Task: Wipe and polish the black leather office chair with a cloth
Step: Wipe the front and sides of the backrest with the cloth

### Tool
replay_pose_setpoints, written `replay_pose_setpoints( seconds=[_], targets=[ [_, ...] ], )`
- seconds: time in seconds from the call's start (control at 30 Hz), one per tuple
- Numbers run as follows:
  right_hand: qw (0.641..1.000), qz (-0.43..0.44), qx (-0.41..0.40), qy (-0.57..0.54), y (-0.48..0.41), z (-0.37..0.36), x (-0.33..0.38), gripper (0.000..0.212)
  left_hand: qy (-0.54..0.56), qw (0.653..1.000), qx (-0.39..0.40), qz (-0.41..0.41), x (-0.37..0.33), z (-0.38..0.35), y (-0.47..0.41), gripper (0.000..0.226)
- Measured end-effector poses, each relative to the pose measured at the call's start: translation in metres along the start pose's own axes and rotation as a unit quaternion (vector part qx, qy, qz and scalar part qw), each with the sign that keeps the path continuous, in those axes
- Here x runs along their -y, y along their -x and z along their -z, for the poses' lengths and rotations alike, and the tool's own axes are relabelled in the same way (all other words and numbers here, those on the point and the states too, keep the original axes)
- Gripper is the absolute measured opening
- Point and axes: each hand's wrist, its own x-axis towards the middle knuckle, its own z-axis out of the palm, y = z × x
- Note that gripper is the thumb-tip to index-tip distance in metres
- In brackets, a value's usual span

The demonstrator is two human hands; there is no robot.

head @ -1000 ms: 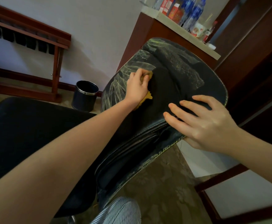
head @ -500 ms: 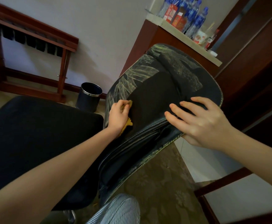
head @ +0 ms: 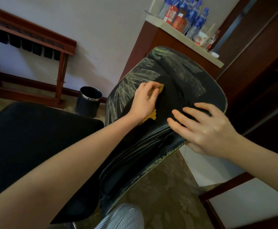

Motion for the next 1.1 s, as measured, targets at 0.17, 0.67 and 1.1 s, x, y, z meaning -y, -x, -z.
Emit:
replay_pose_setpoints(
  seconds=[0.17, 0.67, 1.1],
  targets=[
    [1.0, 0.0, -0.01, 0.002, -0.001, -0.002, -0.001, 0.034, -0.037, 0.993, -0.008, 0.111, 0.042, -0.001, -0.031, 0.019],
    [0.999, 0.02, -0.025, 0.011, 0.0, -0.005, -0.004, 0.036, -0.01, 0.938, -0.059, 0.341, 0.079, 0.038, 0.074, 0.02],
    [0.999, 0.003, -0.032, 0.0, -0.001, -0.002, -0.001, 0.034, -0.009, 0.995, -0.066, 0.073, -0.08, 0.009, 0.071, 0.018]
  ],
)
